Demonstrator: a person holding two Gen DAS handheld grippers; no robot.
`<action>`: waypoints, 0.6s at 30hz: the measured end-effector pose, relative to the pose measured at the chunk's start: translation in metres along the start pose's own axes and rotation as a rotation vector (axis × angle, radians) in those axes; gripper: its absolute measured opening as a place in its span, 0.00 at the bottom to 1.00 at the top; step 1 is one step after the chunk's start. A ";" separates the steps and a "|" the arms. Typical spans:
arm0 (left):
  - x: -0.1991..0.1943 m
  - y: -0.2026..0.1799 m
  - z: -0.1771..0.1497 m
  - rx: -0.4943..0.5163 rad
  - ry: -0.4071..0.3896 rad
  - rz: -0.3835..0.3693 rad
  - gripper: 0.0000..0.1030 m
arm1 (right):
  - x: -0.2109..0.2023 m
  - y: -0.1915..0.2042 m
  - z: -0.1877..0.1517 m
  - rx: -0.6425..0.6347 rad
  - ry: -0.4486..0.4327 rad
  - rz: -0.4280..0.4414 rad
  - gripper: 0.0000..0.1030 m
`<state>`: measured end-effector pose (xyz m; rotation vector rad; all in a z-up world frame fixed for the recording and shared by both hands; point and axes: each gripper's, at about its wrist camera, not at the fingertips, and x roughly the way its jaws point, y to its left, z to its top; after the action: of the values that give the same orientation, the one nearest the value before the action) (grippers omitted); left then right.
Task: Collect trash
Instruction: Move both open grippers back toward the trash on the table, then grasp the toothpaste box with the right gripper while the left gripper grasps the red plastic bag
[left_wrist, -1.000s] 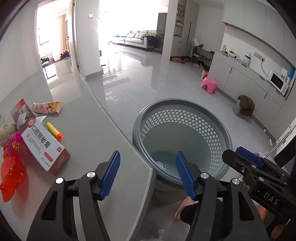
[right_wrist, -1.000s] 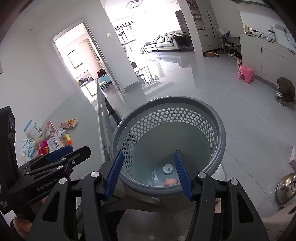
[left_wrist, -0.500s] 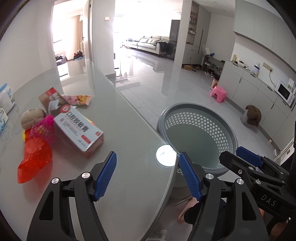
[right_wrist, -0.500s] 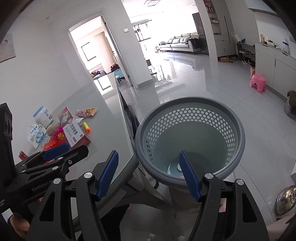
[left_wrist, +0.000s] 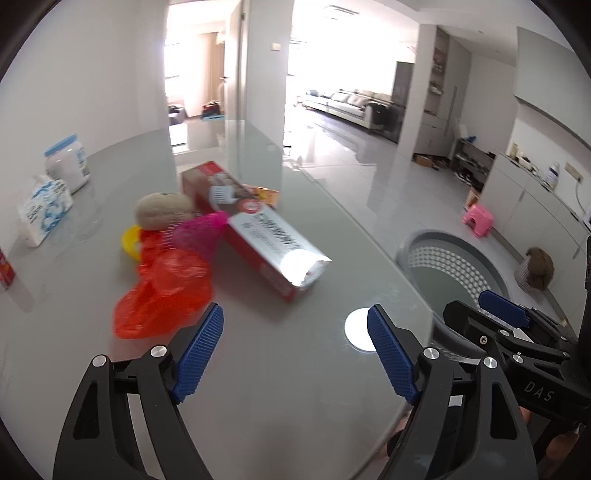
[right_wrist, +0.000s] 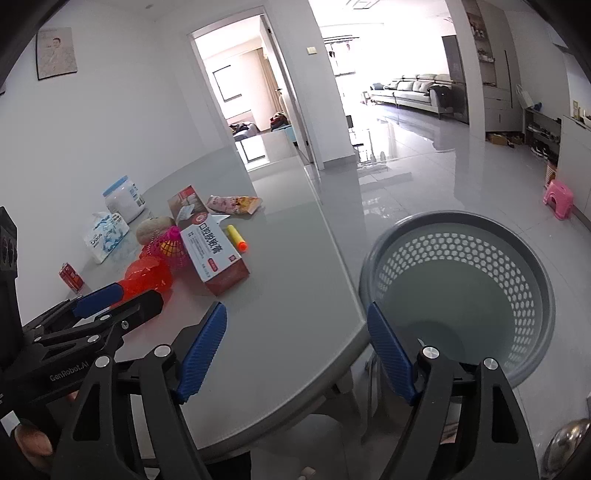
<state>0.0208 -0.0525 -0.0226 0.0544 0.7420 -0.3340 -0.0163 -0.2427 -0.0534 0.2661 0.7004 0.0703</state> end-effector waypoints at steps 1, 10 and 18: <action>-0.001 0.006 0.000 -0.013 -0.004 0.014 0.78 | 0.004 0.005 0.001 -0.010 0.004 0.008 0.73; -0.006 0.063 -0.005 -0.124 -0.019 0.126 0.82 | 0.040 0.039 0.024 -0.097 0.023 0.074 0.75; 0.000 0.097 -0.007 -0.195 -0.002 0.179 0.82 | 0.073 0.061 0.040 -0.173 0.053 0.101 0.75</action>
<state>0.0469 0.0399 -0.0348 -0.0636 0.7589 -0.0899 0.0671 -0.1813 -0.0537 0.1339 0.7291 0.2339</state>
